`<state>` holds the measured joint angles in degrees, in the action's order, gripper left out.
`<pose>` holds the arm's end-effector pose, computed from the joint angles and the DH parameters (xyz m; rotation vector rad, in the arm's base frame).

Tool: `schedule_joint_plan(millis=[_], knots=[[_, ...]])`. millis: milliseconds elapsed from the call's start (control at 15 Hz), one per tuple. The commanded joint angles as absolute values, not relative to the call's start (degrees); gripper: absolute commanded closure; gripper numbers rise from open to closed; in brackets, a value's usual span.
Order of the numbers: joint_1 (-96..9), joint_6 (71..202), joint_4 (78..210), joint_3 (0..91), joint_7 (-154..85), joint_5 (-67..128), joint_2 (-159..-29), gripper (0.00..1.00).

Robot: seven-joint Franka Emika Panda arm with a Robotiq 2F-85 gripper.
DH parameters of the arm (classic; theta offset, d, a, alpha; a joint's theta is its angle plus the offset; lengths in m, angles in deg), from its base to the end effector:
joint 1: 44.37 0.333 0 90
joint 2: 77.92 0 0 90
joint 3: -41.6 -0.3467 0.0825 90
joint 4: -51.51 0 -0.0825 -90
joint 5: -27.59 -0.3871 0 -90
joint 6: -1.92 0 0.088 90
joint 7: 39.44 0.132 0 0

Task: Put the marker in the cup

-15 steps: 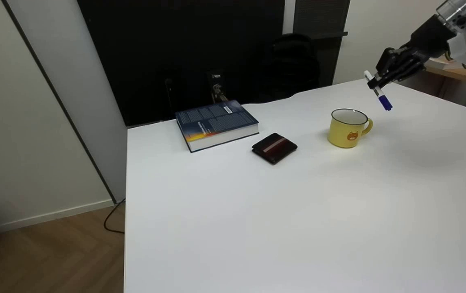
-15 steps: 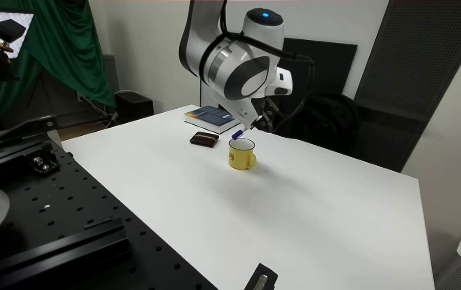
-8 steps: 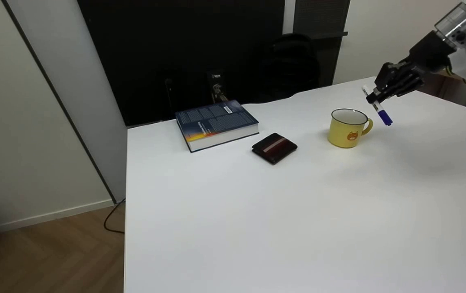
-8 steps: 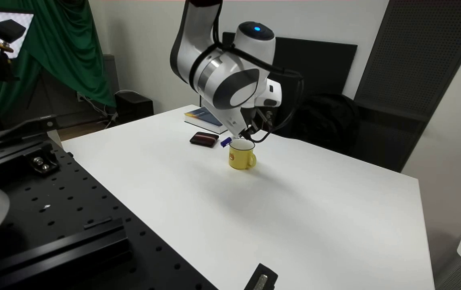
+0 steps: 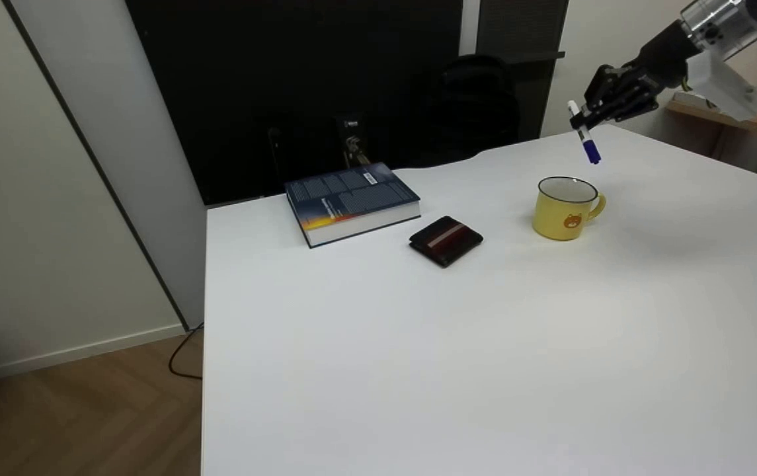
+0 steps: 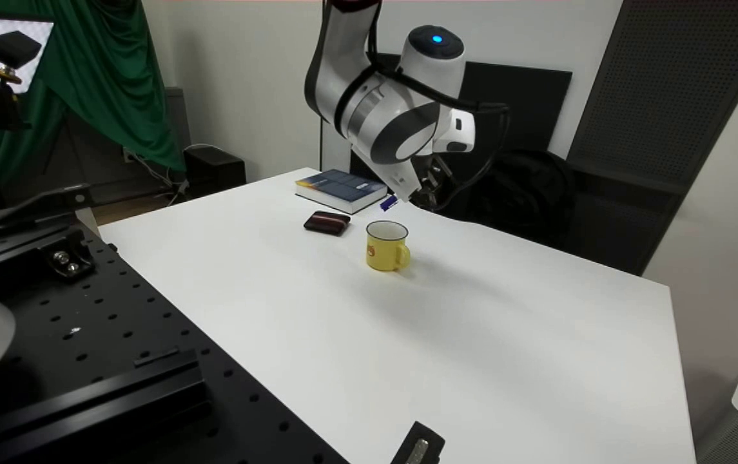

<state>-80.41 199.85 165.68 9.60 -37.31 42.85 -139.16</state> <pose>0.6358 -0.0295 0.0559 -2.6027 0.2827 -0.8015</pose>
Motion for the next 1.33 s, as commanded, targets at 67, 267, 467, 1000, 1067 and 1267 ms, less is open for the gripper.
schedule_joint_plan(millis=[67,267,467,1000,1067,1267], knots=[[-79.15,199.82,159.81,9.88,-37.19,43.37,-142.41,0.96],[-79.97,199.76,161.71,9.55,-36.98,43.62,-141.60,0.82],[-79.95,199.76,161.78,9.55,-36.99,43.62,-141.60,0.82],[-79.95,199.76,161.78,9.55,-36.98,43.63,-141.60,0.82],[-79.95,199.76,161.78,9.55,-36.99,43.63,-141.60,0.82],[-79.95,199.76,161.78,9.55,-36.99,43.62,-141.60,0.82]])
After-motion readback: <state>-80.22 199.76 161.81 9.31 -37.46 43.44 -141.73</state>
